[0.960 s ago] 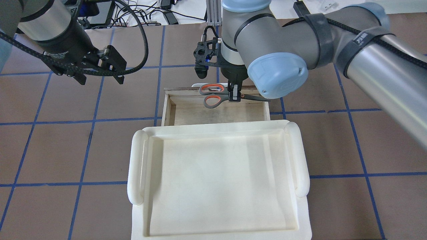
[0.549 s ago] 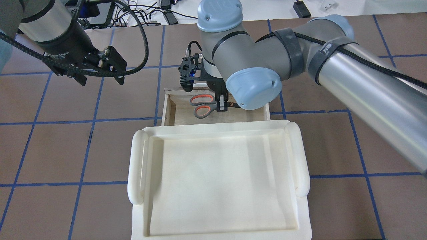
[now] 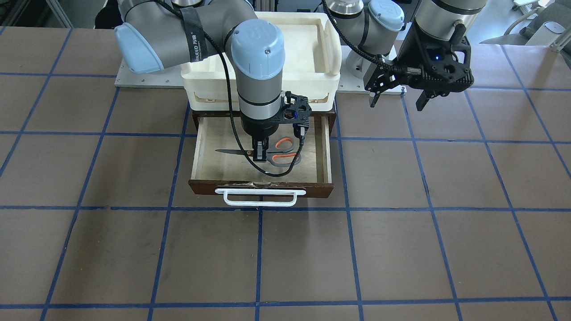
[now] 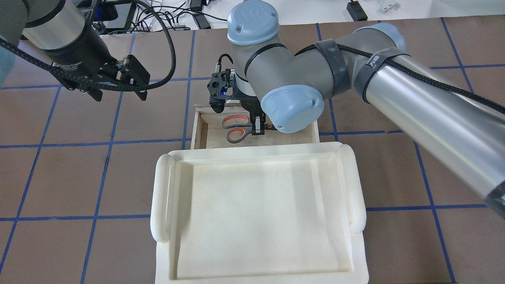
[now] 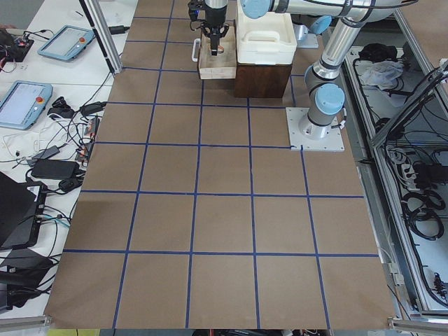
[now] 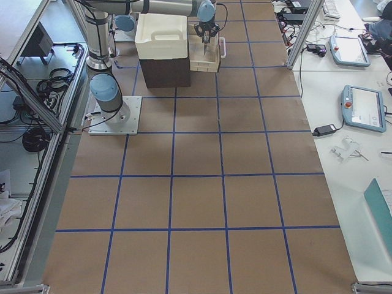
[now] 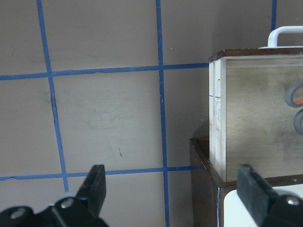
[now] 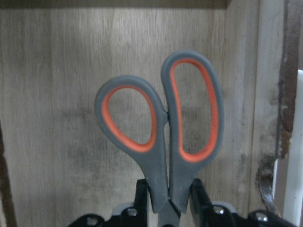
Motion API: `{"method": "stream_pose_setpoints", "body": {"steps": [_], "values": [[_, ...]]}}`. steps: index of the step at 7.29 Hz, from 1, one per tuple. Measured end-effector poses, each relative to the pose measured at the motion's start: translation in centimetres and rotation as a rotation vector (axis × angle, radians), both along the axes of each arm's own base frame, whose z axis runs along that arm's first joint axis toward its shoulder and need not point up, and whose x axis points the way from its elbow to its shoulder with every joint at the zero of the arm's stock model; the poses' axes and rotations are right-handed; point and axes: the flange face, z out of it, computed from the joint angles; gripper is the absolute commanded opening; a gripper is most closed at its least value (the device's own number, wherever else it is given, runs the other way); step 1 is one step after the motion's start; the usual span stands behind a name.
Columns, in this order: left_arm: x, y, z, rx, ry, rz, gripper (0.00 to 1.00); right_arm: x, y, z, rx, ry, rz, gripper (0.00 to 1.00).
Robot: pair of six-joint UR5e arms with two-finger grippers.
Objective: Put scissors in drawer and close it
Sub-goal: 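Lower the scissors into the drawer and open the right gripper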
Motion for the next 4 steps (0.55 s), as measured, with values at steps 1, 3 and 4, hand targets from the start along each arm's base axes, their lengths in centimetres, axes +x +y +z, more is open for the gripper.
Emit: {"method": "stream_pose_setpoints", "body": {"steps": [1, 3, 4], "values": [[0.0, 0.0, 0.01, 0.0, 0.0, 0.0, 1.0, 0.43, 0.16, -0.37, 0.003, 0.002, -0.003, 0.0], [0.0, -0.01, 0.0, 0.0, 0.0, 0.0, 1.0, 0.68, 0.2, -0.59, 0.0, 0.002, -0.005, 0.0], [0.0, -0.02, -0.02, 0.0, 0.0, 0.0, 1.0, 0.7, 0.19, -0.57, -0.002, 0.001, -0.007, 0.48]]}}
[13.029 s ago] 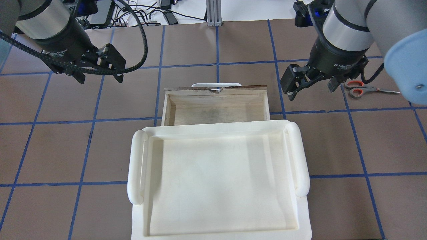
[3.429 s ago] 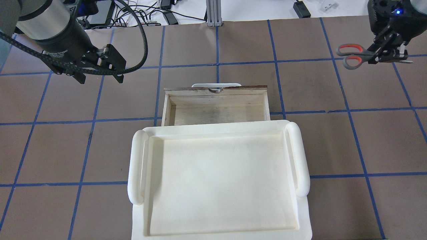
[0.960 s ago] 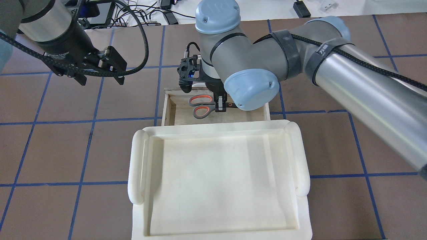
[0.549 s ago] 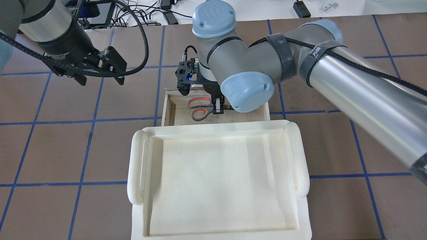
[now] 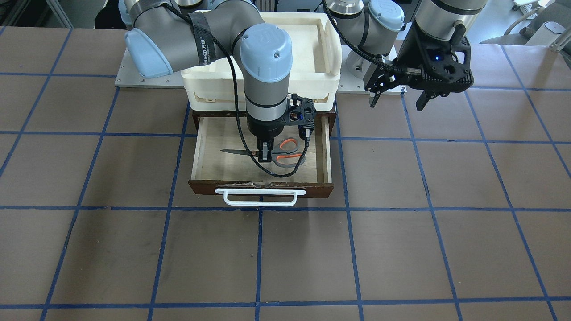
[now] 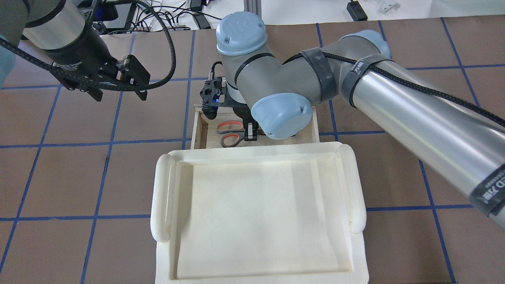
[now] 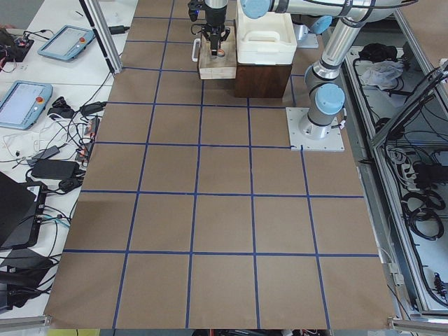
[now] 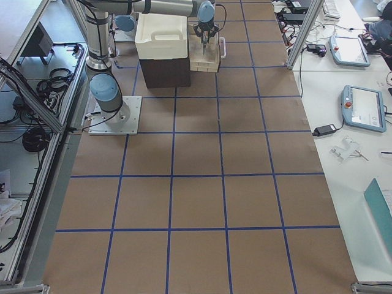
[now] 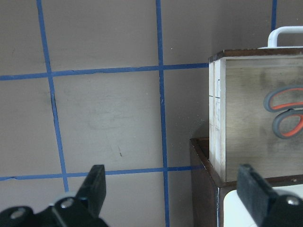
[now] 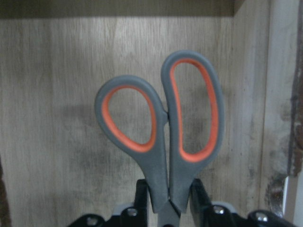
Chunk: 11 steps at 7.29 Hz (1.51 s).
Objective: Put scissors in drawer and close it
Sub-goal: 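Lower the scissors into the drawer and open the right gripper, then raise the right gripper away while the left arm swings over the drawer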
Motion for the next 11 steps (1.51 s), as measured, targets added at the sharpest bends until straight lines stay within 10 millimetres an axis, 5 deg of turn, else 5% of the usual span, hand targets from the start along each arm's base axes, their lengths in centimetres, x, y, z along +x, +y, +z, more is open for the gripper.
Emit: {"method": "stream_pose_setpoints", "body": {"steps": [1, 7, 9, 11], "values": [[0.0, 0.0, 0.0, 0.0, 0.0, 0.0, 1.0, 0.0, 0.0, 0.0, -0.003, -0.001, 0.001, 0.99], [0.0, -0.2, -0.2, 0.002, -0.001, -0.042, 1.0, -0.8, -0.4, 1.5, -0.033, -0.014, -0.009, 1.0], [0.1, -1.6, -0.2, -0.001, -0.001, -0.032, 1.0, -5.2, -1.6, 5.2, -0.08, -0.033, -0.09, 1.0], [0.0, -3.9, 0.1, -0.016, 0.001, -0.031, 1.0, -12.5, -2.6, 9.0, -0.075, -0.033, -0.226, 1.0]]}}
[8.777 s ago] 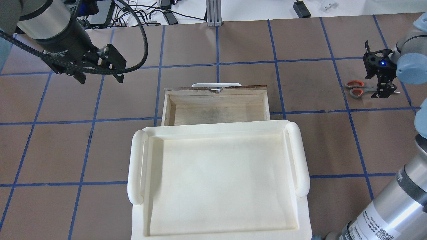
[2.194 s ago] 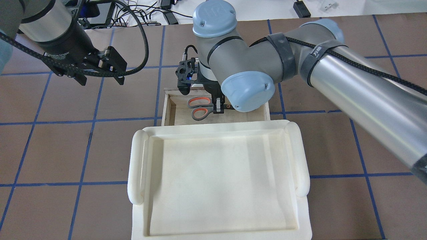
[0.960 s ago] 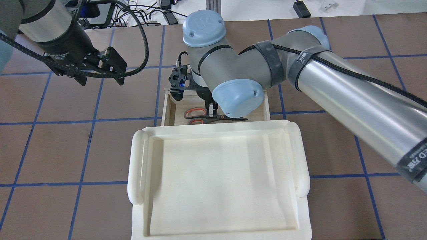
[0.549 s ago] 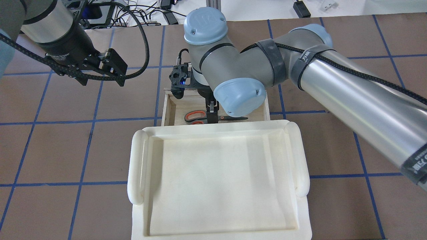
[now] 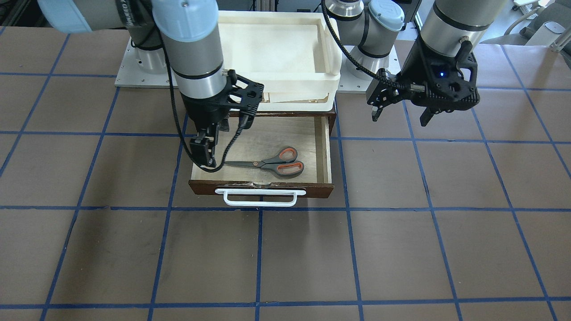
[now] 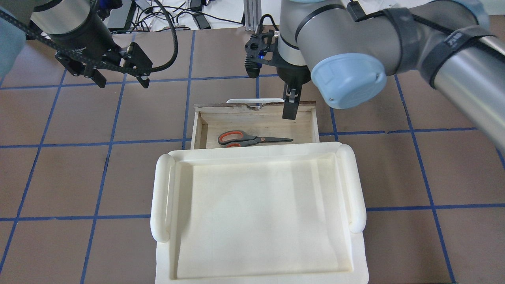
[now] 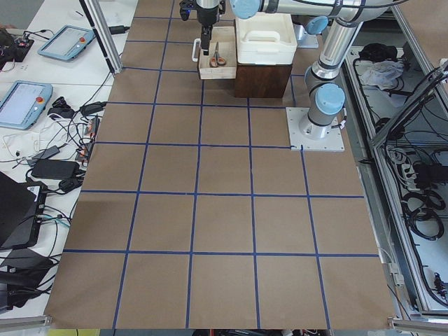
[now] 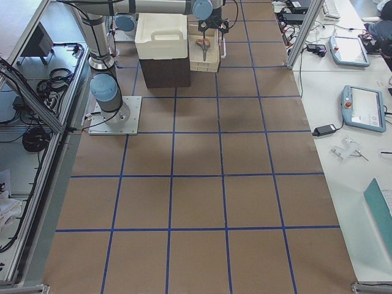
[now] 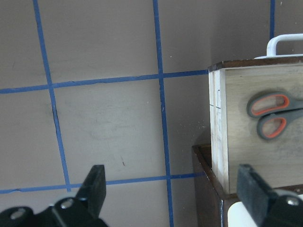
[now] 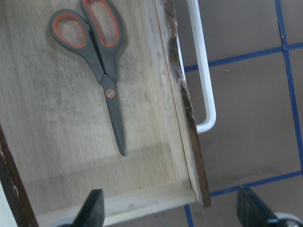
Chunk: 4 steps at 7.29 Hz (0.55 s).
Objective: Put scissors in drawer and close it
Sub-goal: 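Raise the right gripper away while the left arm swings over the drawer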
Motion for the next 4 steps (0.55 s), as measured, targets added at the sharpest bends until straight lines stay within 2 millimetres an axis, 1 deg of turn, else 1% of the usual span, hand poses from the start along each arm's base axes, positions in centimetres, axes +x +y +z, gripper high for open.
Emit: {"method": "stream_pose_setpoints", "body": {"steps": [1, 2, 3, 4], "values": [[-0.2, -1.2, 0.0, -0.008, 0.0, -0.002, 1.0, -3.3, -0.1, 1.6, 0.005, -0.001, -0.095, 1.0], [-1.2, -2.5, -0.3, -0.019, -0.002, -0.013, 1.0, -6.1, 0.3, 3.0, 0.005, -0.002, -0.216, 1.0], [-3.0, -4.0, -1.2, -0.035, -0.013, -0.029, 1.0, -8.1, 0.8, 4.2, 0.006, -0.004, -0.34, 1.0], [-5.3, -5.9, -2.6, -0.053, -0.024, -0.039, 1.0, -9.5, 1.3, 5.2, 0.0, -0.011, -0.478, 1.0]]}}
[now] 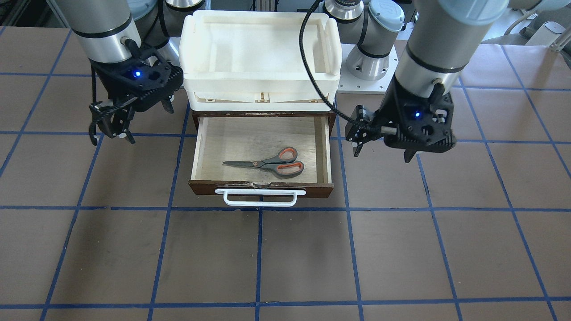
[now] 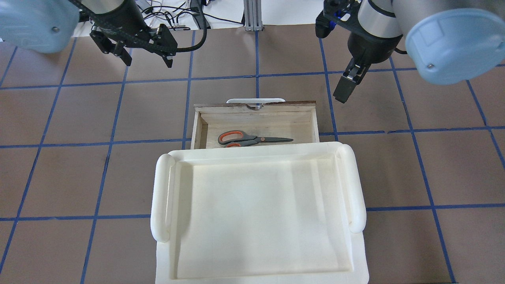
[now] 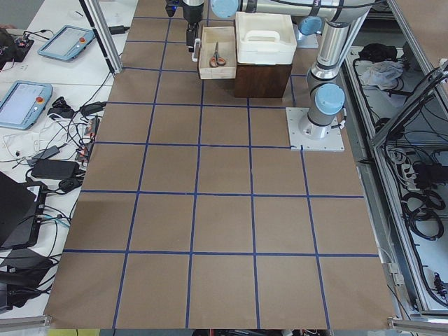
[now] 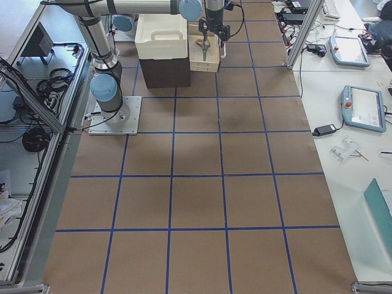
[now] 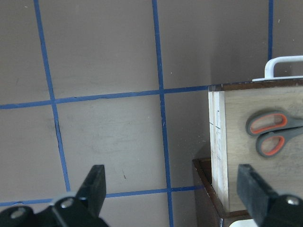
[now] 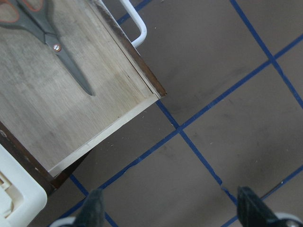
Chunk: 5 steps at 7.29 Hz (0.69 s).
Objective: Put scissors in drawer and close it
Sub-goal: 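Raise the right gripper away while the left arm swings over the drawer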
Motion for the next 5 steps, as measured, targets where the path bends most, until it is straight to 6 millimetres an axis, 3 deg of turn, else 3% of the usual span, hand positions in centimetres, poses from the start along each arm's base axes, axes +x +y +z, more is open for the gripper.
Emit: {"method": "stream_pose_setpoints", "body": {"steps": [2, 5], "values": [[-3.7, -3.9, -2.7, -0.018, -0.006, -0.03, 1.0, -1.0, 1.2, 1.1, 0.013, -0.014, -0.278, 1.0], [-6.9, -7.7, -5.3, -0.046, -0.022, -0.07, 1.0, -1.0, 2.3, 1.8, 0.022, -0.035, -0.618, 1.0]]}}
